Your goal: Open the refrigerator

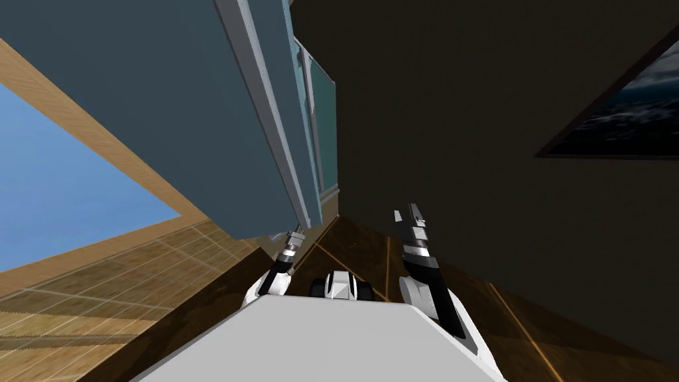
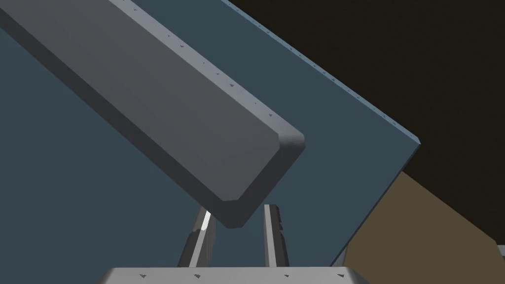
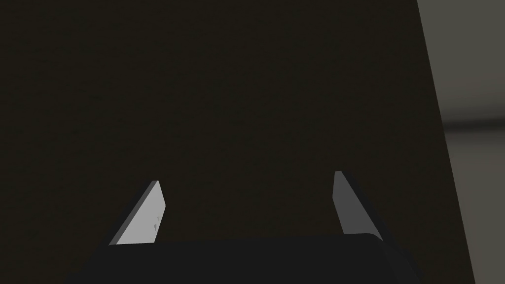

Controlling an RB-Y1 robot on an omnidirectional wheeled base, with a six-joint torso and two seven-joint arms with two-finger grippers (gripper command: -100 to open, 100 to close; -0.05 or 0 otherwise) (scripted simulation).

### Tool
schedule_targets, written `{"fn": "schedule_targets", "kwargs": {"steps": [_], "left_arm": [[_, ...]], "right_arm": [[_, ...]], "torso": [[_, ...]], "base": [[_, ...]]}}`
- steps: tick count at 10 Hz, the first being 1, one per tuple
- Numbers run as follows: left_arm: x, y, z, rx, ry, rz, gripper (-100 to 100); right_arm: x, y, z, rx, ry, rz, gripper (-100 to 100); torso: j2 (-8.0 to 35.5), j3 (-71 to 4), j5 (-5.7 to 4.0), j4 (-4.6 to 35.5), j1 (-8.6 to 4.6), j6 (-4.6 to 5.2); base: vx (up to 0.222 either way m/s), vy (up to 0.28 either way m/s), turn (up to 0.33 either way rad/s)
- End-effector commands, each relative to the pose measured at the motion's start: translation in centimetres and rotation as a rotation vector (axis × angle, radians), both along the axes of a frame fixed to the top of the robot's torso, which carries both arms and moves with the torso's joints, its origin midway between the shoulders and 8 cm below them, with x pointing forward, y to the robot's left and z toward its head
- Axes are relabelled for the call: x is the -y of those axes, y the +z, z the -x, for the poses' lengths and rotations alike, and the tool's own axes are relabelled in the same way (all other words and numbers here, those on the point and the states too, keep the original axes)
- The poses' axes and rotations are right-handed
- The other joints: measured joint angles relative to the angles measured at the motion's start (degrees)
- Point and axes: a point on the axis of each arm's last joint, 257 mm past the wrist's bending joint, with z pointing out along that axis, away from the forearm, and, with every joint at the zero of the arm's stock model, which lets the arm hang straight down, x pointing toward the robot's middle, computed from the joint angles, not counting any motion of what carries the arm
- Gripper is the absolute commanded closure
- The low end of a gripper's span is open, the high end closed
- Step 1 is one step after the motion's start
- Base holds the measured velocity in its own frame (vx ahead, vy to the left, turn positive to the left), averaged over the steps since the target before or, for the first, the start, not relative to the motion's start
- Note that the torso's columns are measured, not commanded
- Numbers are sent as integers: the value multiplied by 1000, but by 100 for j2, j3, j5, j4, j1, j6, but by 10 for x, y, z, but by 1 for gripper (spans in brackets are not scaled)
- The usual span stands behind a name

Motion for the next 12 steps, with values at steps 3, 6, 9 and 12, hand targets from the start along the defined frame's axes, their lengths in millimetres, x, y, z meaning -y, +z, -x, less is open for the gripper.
{"fn": "schedule_targets", "kwargs": {"steps": [3, 6, 9, 12], "left_arm": [[35, 11, 33, 31, -168, 5, 100], [54, 14, 56, 35, -268, 15, 100], [27, 30, 35, 8, -236, 11, -100], [16, 46, 26, 9, -240, 17, -100]], "right_arm": [[0, 0, 0, 0, 0, 0, 0], [0, 0, 0, 0, 0, 0, 0], [0, 0, 0, 0, 0, 0, 0], [0, 0, 0, 0, 0, 0, 0]], "torso": [[30, 20, -4, 17, 9, -24], [30, 15, -11, 24, -18, -10], [-53, -23, 3, -25, -29, 0], [-2, -3, -4, 17, 5, -6]], "base": [[-154, 146, -114], [-150, 107, -77], [-53, -31, 34], [-17, -54, 10]]}}
